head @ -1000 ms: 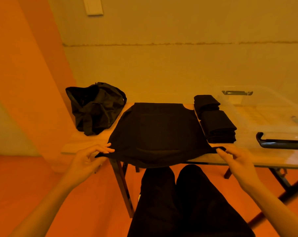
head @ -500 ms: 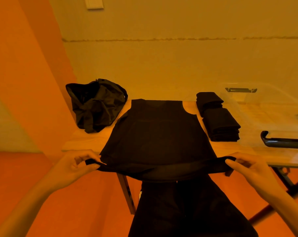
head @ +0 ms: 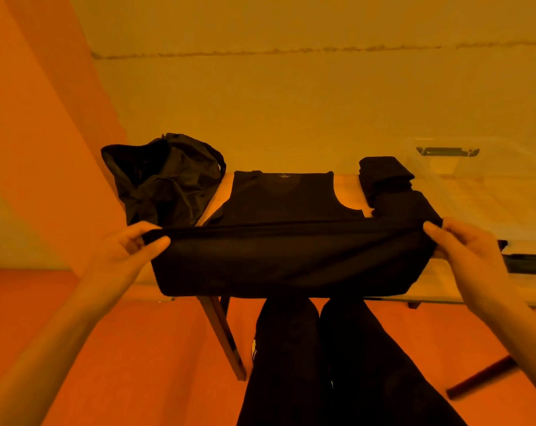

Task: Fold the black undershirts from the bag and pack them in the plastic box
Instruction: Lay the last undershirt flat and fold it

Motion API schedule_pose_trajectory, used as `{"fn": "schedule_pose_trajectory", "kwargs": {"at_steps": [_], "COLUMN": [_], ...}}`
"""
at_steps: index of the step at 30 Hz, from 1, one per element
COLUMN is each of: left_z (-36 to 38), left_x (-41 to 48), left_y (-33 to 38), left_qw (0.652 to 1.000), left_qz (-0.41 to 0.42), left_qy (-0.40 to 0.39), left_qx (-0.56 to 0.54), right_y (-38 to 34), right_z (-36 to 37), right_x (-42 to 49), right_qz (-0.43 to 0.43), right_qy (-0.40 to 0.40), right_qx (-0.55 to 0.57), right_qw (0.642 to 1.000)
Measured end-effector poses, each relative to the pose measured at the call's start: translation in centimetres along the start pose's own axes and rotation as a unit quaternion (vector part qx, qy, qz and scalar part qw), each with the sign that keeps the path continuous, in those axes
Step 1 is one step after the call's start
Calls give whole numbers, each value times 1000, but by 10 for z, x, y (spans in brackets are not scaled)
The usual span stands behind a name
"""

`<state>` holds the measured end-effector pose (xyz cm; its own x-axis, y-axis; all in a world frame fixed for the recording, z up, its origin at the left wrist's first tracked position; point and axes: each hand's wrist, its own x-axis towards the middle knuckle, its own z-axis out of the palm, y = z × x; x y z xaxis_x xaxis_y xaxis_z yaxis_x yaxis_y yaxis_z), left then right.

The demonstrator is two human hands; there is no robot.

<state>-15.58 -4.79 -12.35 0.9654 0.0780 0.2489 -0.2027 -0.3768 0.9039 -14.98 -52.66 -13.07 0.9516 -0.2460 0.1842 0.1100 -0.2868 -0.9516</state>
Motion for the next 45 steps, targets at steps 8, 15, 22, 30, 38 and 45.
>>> {"fn": "schedule_pose_trajectory", "kwargs": {"at_steps": [8,15,22,30,38,45], "left_z": [47,76,94,118,180,177], "left_x": [119,191,227,238,131,109], "left_y": [-25,-36,-50,-56,-55,-84], "left_qw": [993,954,905,873,866,811], "left_qz": [-54,9,31,57,88,8], "left_qy": [106,155,176,134,-153,-197], "left_qx": [23,256,386,465,468,551], "right_y": [-5,3,24,33,55,79], "right_z": [50,69,81,94,155,161], "right_x": [112,195,246,251,111,84], "right_qz": [50,70,38,-23,-137,-63], "right_qy": [66,20,-26,15,-241,-214], "right_qx": [-126,-289,-404,-514,-532,-577], "right_qw": [989,954,913,857,800,786]}}
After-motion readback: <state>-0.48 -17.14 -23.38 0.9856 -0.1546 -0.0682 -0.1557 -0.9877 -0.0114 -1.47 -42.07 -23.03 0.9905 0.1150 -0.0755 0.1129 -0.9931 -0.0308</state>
